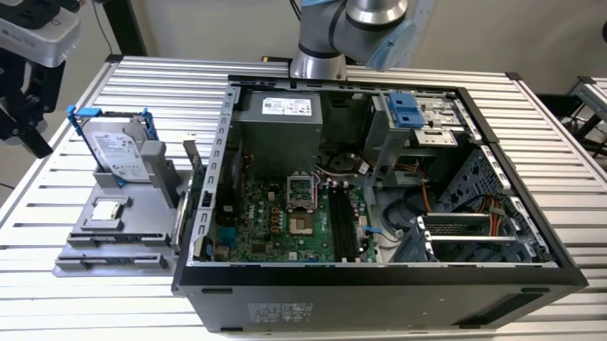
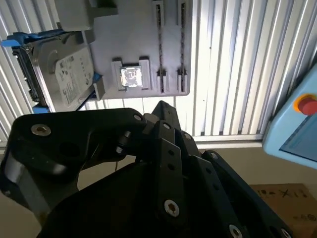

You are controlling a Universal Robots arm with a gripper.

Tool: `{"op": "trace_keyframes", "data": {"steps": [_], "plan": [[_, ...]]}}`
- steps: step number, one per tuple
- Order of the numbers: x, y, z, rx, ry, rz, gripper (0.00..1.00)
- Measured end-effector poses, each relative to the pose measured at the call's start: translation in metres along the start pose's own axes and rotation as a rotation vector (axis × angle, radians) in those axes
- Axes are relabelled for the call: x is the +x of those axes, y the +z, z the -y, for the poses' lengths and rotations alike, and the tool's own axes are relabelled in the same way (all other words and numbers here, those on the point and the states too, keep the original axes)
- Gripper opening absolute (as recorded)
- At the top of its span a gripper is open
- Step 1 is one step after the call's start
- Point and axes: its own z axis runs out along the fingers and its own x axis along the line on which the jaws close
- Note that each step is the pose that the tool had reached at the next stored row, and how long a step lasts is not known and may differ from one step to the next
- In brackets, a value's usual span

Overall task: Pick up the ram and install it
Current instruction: 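Pick up the ram and move it above insertion slot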

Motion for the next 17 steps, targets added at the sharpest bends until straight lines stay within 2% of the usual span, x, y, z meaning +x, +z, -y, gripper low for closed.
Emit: {"op": "trace_keyframes", "data": {"steps": [17], "plan": [[0.0,0.0003,0.0,-0.0039,-0.31,-0.0088,0.0]]}}
